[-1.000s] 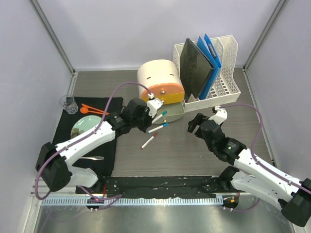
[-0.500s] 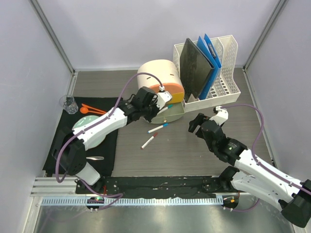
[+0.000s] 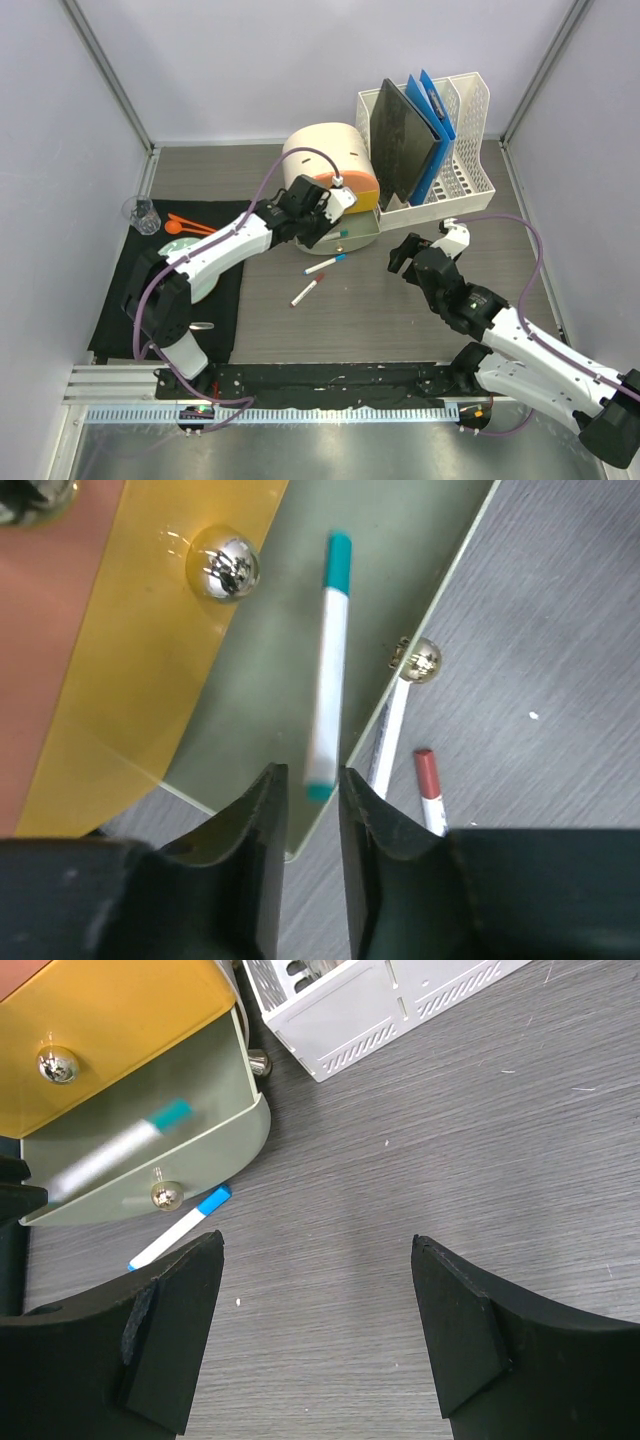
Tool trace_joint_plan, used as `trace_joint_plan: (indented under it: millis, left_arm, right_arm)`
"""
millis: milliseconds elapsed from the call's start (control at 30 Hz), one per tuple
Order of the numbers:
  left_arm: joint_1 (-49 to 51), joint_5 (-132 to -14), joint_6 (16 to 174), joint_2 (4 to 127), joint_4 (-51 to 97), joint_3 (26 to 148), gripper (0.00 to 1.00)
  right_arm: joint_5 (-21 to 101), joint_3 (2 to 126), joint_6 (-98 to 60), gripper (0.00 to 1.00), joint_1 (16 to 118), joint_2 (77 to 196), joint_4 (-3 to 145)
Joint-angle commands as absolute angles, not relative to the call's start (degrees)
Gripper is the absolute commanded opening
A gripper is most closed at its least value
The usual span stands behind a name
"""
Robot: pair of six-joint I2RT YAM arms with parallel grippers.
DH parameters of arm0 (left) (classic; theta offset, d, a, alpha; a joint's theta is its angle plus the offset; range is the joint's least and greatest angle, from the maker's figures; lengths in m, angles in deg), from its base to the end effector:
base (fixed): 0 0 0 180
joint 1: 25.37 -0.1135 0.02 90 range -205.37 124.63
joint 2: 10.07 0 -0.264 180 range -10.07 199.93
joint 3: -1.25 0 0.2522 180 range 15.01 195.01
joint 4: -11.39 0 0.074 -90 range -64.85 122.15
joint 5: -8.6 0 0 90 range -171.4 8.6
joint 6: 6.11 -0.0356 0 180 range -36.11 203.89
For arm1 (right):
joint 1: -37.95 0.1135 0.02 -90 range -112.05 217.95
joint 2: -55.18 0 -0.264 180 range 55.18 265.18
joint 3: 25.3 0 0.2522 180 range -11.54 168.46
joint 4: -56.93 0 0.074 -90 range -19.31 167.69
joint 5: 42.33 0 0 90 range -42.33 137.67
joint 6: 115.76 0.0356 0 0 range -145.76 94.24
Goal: Organize the desk
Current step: Place the stationery in the drawer.
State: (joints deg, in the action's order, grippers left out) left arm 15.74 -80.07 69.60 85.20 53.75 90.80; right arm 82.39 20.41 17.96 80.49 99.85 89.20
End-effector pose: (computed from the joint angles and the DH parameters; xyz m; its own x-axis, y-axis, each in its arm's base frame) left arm 0.2770 -0.2429 0.2697 -0.3781 0.6575 -0.6517 0.7867 0.5993 0.1482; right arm 0.1410 0.1018 0.2501 -0.4122 0.3928 -0.8221 0.1217 0.9179 0.3776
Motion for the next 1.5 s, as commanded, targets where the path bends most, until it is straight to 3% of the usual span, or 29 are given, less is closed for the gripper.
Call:
trace_joint_plan:
  millis: [0, 100, 367, 633, 833, 1467]
  left_arm:
    - [15.50, -83.50, 69.74, 85.12, 55.82, 93.06, 0.37]
    - [15.50, -84.56, 71.23, 84.07, 54.86, 91.48, 0.44]
    - [15.50, -86.93, 75.36, 74.67, 52.83, 86.83, 0.48]
    - [15.50, -86.41, 82.73, 59.65, 49.95, 76.99, 0.73]
    - [15.50, -86.40, 89.42, 48.83, 46.59, 66.44, 0.98]
    - [15.42, -94.23, 103.48, 43.46, 51.07, 59.84, 1.00]
  right_arm:
    - [84.41, 21.86, 18.18, 0.81, 80.66, 100.62, 88.27]
    - [83.53, 22.47, 17.92, 0.81, 80.66, 101.68, 88.18]
    - [81.77, 22.65, 18.27, 0.81, 80.66, 101.42, 88.18]
    - [78.35, 27.82, 17.04, 0.82, 80.57, 106.85, 91.69]
    - [73.34, 26.44, 20.20, 0.84, 80.66, 108.80, 91.97]
    - [69.20, 26.96, 21.79, 0.90, 80.66, 110.73, 91.53]
